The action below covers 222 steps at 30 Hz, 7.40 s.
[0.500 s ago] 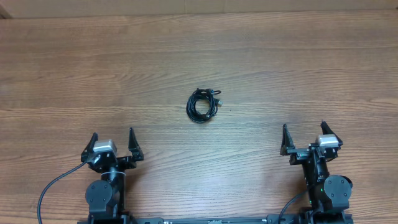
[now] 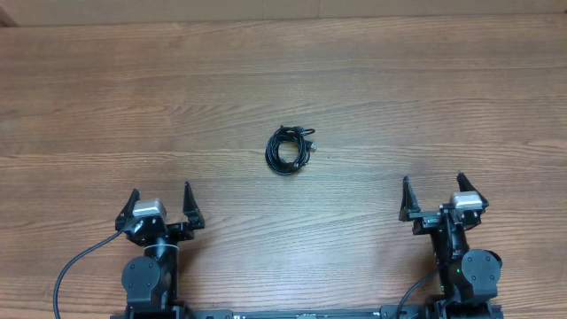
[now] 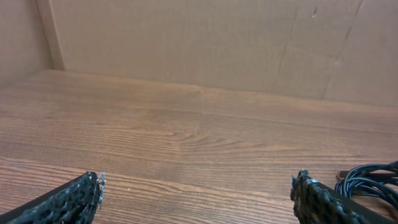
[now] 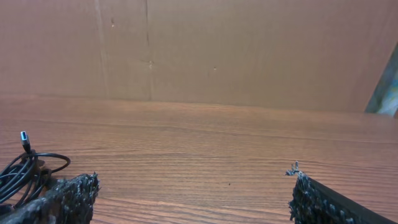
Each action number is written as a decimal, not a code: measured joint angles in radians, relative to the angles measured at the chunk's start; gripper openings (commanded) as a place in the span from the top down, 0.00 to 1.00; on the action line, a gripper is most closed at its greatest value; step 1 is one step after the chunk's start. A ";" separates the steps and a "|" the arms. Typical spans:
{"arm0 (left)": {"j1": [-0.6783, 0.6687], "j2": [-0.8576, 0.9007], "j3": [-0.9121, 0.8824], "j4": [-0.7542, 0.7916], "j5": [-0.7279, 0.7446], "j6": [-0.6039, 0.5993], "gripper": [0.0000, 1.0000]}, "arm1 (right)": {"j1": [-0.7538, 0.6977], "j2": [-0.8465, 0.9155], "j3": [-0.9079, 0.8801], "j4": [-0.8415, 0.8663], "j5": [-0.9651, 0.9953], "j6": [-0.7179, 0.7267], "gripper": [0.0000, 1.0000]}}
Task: Untangle cables
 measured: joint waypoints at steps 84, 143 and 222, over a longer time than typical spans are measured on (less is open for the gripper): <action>0.005 0.019 0.416 -0.096 0.537 -0.445 0.00 | 0.000 0.000 0.000 0.000 0.000 0.000 0.00; -0.508 1.464 1.711 -1.477 0.029 -0.588 0.01 | 0.000 -0.001 0.000 0.000 0.000 0.000 0.00; -0.508 1.590 1.711 -1.398 0.103 -0.574 0.00 | 0.000 0.415 1.012 -0.521 -0.582 0.259 0.00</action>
